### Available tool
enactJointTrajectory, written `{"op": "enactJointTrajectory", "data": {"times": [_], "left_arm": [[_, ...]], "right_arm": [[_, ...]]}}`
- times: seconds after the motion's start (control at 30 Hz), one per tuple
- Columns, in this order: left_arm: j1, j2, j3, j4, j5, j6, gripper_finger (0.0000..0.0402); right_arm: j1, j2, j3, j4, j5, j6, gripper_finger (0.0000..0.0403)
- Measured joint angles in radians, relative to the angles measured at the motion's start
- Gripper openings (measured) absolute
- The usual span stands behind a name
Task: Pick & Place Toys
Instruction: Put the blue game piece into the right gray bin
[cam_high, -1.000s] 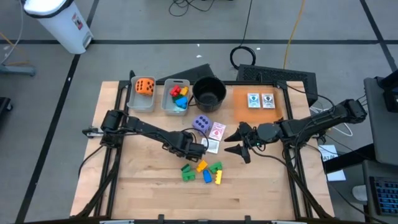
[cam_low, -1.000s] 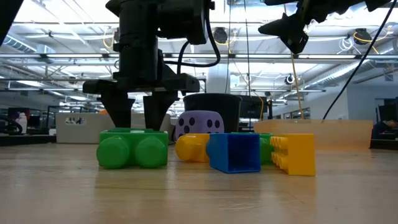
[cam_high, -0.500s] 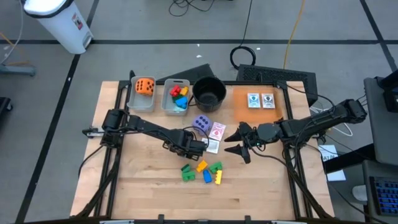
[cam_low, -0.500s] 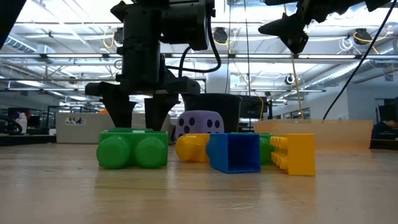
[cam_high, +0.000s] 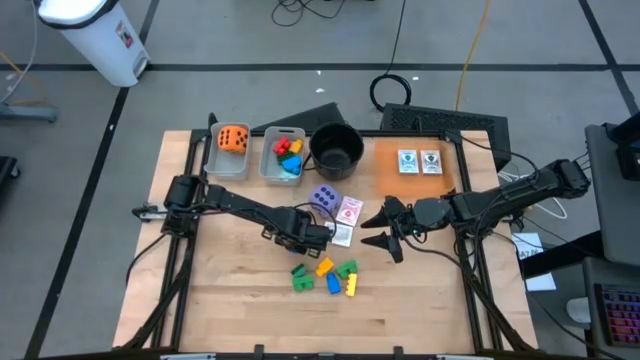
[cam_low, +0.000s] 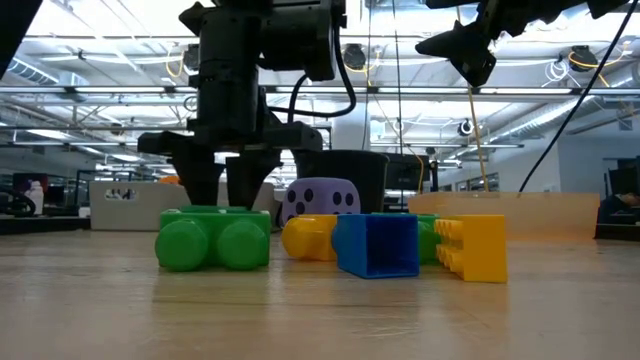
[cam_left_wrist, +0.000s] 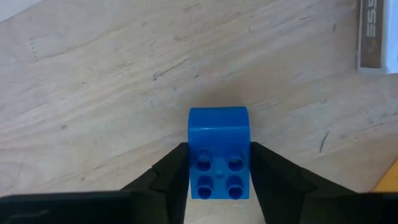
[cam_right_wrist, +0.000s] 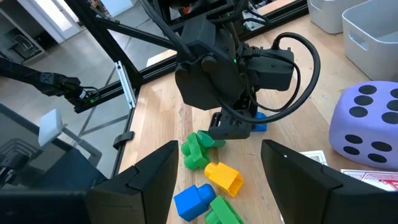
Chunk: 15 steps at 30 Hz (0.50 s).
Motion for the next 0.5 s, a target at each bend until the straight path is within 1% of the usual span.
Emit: {"op": "enactJointTrajectory", "data": {"times": [0.07, 0.13, 0.37, 0.5], "left_arm": [[0.0, 0.0, 0.0, 0.0, 0.0, 0.001, 0.0167], [0.0, 0.0, 0.0, 0.001, 0.0, 0.001, 0.017], [0.0, 0.0, 0.0, 0.0, 0.0, 0.001, 0.0126], [0.0, 0.0, 0.0, 0.0, 0.001, 0.001, 0.0127]], "right_arm": [[0.0, 0.0, 0.0, 0.0, 0.0, 0.0, 0.0226], [0.0, 0.0, 0.0, 0.0, 0.0, 0.0, 0.0226], [0.0, 0.0, 0.0, 0.0, 0.0, 0.0, 0.0226], [0.0, 0.0, 0.0, 0.0, 0.0, 0.0, 0.0226]]}}
